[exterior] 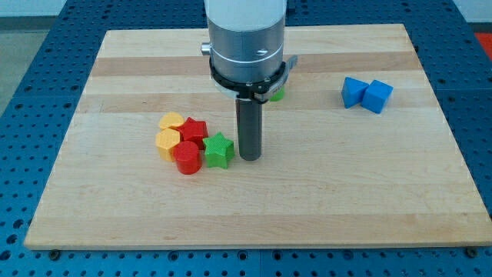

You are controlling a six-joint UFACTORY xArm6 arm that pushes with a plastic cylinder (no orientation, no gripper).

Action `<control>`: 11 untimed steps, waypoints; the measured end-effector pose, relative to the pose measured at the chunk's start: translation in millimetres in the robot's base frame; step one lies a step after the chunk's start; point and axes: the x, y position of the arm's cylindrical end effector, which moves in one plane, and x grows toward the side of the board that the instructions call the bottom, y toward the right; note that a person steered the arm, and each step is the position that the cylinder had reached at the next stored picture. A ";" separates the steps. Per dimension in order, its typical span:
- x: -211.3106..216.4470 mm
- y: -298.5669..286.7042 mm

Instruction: Point at the blue cube

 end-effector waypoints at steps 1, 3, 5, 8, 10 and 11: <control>0.0 -8.1; 0.0 -20.7; -3.4 27.8; -26.6 200.8; -70.0 251.6; -95.0 251.5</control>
